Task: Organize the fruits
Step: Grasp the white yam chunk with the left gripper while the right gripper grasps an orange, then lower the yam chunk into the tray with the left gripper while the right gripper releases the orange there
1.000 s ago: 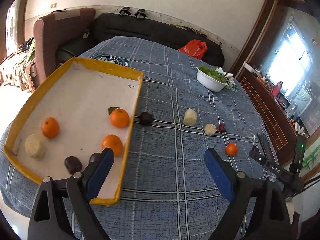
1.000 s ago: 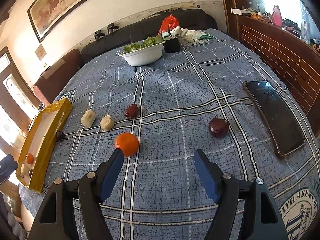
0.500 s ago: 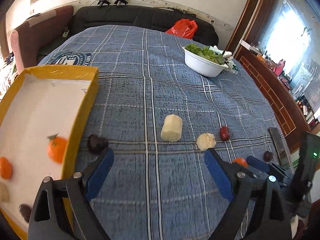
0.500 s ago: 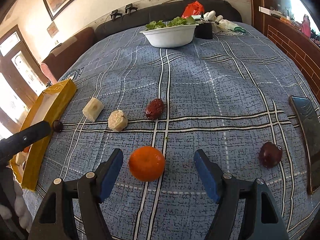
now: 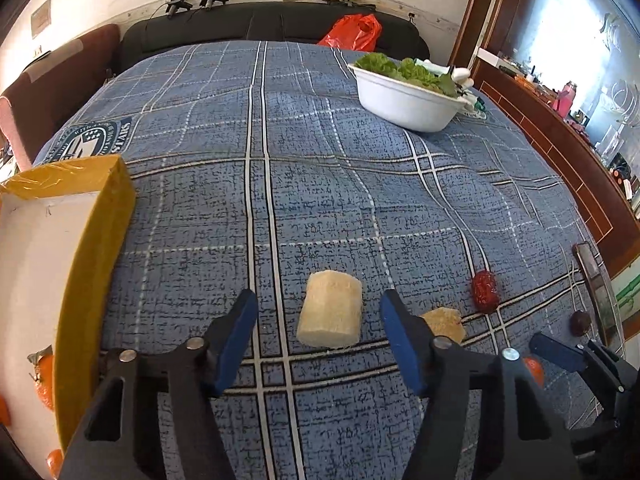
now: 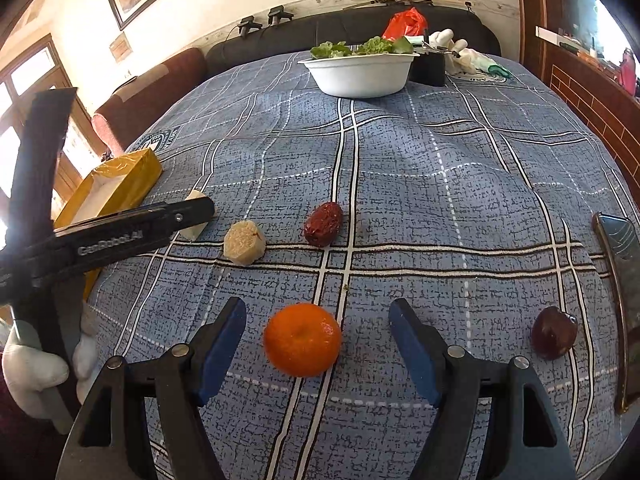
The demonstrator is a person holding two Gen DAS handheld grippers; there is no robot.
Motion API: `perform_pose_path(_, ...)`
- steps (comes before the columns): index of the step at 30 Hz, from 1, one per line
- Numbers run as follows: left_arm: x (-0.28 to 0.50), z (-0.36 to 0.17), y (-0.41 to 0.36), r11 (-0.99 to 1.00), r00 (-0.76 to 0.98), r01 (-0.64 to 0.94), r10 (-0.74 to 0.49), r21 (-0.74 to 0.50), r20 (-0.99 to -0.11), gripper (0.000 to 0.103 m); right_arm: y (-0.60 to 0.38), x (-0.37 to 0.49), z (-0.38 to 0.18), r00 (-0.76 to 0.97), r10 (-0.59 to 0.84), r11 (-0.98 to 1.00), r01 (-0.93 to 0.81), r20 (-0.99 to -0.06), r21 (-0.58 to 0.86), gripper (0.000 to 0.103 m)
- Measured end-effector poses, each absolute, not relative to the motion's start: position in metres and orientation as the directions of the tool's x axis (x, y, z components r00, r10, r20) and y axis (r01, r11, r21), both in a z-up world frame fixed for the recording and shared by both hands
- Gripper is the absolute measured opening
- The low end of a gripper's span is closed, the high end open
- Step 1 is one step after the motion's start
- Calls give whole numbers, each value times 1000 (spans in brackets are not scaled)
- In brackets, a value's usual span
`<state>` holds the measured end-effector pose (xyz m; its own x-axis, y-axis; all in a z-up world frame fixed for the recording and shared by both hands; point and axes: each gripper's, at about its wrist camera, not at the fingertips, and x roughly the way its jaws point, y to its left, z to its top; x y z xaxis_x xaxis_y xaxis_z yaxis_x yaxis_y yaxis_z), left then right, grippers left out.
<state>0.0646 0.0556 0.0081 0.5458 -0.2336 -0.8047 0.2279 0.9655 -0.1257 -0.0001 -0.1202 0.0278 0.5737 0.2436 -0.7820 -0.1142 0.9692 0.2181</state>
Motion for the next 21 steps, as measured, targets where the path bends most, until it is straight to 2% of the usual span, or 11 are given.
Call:
perform_pose_path(3, 63, 5, 53, 969, 565, 224, -215, -102, -797, 51, -121, -1, 28, 577, 248, 968, -112, -778, 226, 77)
perform_pose_path(6, 61, 5, 50, 969, 572, 230, -208, -88, -794, 37, -120, -2, 28, 581, 241, 970, -112, -778, 217, 74)
perform_pose_path(7, 61, 5, 51, 967, 569, 237, -220, -98, -793, 30, -119, -2, 28, 581, 238, 971, -115, -778, 211, 70)
perform_pose_path(8, 61, 6, 51, 968, 568, 234, -215, -95, -794, 30, -118, -2, 28, 582, 235, 972, -117, -779, 205, 66)
perform_pose_path(10, 58, 7, 50, 968, 568, 232, -210, -90, -796, 30, -116, -3, 28, 585, 213, 977, -111, -783, 183, 46)
perform_pose_path(11, 57, 8, 51, 968, 566, 232, -214, -95, -796, 30, -115, -3, 28, 584, 214, 977, -112, -783, 183, 39)
perform_pose_path(21, 14, 49, 80, 959, 618, 206, -282, -195, -734, 30, -113, -16, 37, 586, 240, 970, -103, -774, 222, 39)
